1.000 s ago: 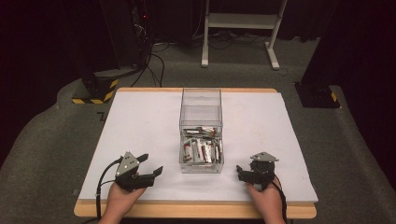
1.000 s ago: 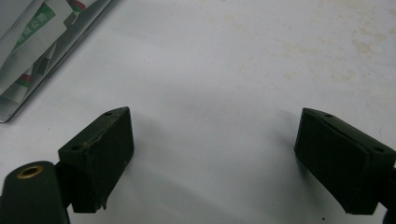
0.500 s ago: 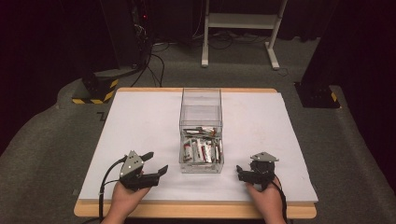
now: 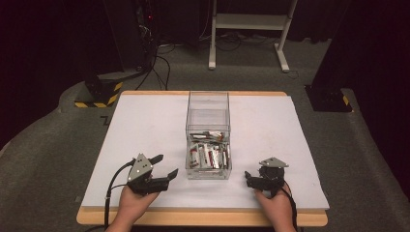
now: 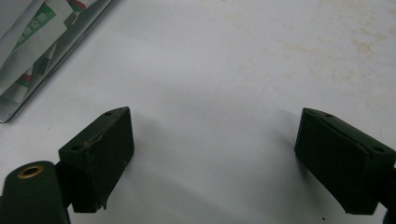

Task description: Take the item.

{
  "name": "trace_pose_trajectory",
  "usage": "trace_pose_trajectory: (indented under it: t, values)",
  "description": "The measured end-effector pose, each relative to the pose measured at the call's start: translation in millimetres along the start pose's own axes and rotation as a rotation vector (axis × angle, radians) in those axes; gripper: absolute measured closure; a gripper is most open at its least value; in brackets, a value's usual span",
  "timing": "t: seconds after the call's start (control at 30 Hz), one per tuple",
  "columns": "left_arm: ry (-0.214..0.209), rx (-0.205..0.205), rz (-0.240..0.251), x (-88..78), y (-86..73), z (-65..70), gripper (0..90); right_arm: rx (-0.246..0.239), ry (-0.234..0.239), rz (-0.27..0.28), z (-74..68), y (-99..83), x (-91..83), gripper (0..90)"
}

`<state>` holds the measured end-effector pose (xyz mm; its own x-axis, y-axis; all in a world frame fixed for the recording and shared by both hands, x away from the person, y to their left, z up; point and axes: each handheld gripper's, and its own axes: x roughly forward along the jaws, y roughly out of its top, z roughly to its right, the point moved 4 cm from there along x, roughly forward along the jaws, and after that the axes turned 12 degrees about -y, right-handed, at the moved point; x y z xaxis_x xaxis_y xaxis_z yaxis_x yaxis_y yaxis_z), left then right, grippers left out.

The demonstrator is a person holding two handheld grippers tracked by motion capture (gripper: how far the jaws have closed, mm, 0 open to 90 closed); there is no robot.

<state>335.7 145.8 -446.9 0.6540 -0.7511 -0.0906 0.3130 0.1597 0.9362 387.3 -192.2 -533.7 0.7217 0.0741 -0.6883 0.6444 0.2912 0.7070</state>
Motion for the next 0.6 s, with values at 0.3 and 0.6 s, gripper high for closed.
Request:
trace_pose_trajectory:
  t: [0.3, 0.6]
  values:
    - [-0.018, 0.011, 0.000, 8.8, 3.8, 7.6, 25.5, 0.000, 0.000, 0.000, 0.0, 0.0, 0.0, 11.6]
    - [-0.033, 0.008, -0.001, 17.8, 4.9, 12.6, 25.7, 0.000, 0.000, 0.000, 0.0, 0.0, 0.0, 11.5]
